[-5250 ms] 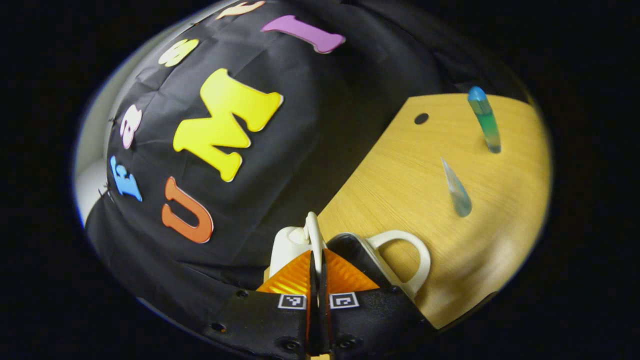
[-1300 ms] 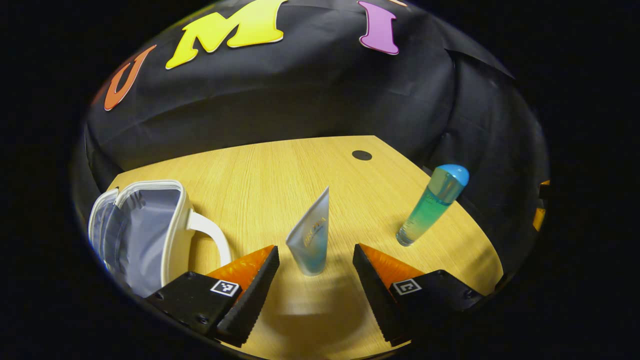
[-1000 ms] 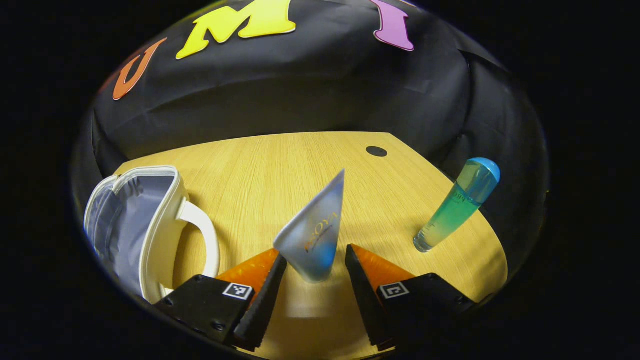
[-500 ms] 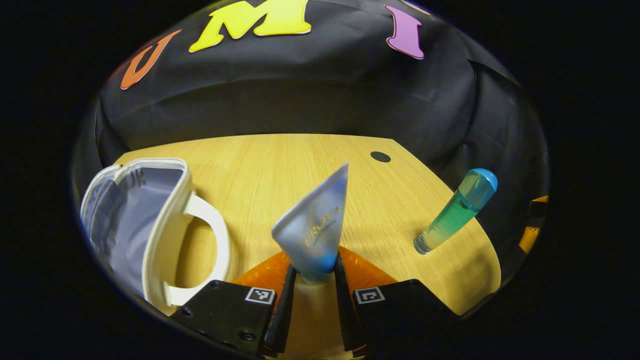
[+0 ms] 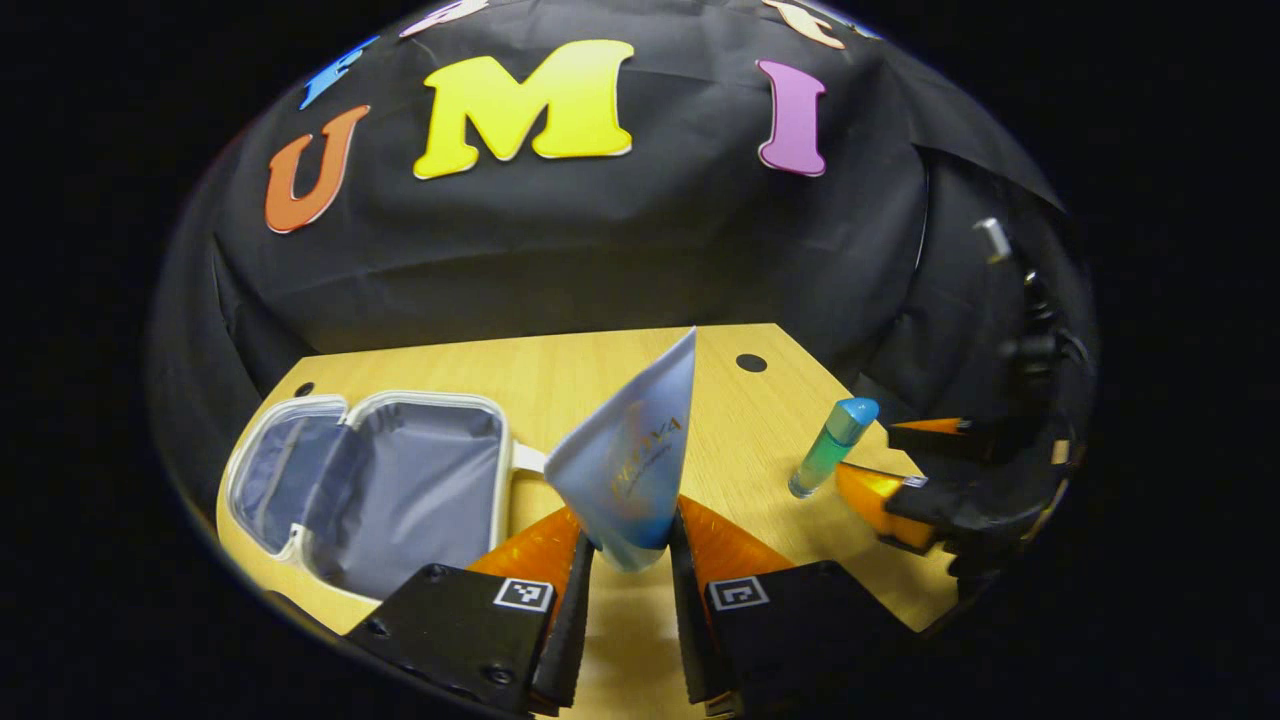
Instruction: First open the suitcase, pack the skin care products into it, and then close the suitcase.
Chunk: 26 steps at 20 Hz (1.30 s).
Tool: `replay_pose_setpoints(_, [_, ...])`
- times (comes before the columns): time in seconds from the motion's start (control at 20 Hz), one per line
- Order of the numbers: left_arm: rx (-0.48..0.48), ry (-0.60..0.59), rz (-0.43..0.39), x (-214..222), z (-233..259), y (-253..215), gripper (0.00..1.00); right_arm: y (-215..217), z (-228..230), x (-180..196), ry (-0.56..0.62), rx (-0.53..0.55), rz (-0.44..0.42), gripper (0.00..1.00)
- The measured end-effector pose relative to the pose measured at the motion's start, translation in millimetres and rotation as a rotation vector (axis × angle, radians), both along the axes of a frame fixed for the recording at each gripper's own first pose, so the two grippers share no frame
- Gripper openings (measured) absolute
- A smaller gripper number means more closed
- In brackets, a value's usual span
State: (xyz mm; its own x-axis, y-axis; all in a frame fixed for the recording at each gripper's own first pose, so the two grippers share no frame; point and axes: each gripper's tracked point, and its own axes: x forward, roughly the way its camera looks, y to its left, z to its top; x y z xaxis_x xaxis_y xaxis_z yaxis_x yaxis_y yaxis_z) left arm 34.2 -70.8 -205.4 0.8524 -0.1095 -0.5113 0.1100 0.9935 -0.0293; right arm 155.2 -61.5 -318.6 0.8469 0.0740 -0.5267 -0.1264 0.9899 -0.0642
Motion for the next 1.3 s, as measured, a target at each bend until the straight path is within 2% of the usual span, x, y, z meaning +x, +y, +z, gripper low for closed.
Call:
replay_pose_setpoints(0.3, [0.0,0.016,0.105,-43.9,27.1,65.3,0.42,5.9,-28.3,33.2,0.017,0.019,-0.049,0.78])
replay_pose_setpoints(0.35, [0.006,0.021,0.124,-49.4,28.3,77.9,0.42,5.5,-32.2,36.5,0.022,0.017,-0.061,0.74])
replay_pose_setpoints(0.55, [0.003,0.034,0.178,-66.2,30.9,118.6,0.42,7.4,-31.8,41.6,0.015,0.028,-0.095,0.41])
replay_pose_setpoints(0.6, [-0.002,0.034,0.182,-69.0,32.7,126.1,0.42,8.1,-31.4,39.2,0.019,0.016,-0.099,0.42])
replay_pose_setpoints(0.75, [0.003,0.016,0.182,-65.7,40.0,148.8,0.42,10.9,-22.8,22.6,0.029,0.019,-0.114,0.36])
replay_pose_setpoints(0.9, [0.02,0.003,0.159,-53.7,36.9,167.9,0.42,17.1,4.4,-5.5,0.013,0.021,-0.122,0.37])
replay_pose_setpoints(1.0, [0.036,0.042,0.147,-36.4,17.1,184.1,0.42,25.6,22.9,-24.0,0.012,0.046,-0.122,0.35])
replay_pose_setpoints(1.15, [0.062,0.09,0.146,-6.2,-15.8,202.0,0.42,37.7,48.5,-52.6,-0.016,0.008,-0.107,0.35])
replay_pose_setpoints(1.3, [0.062,0.203,0.124,12.4,-64.1,206.4,0.43,57.7,65.5,-84.1,0.004,0.033,-0.103,0.37])
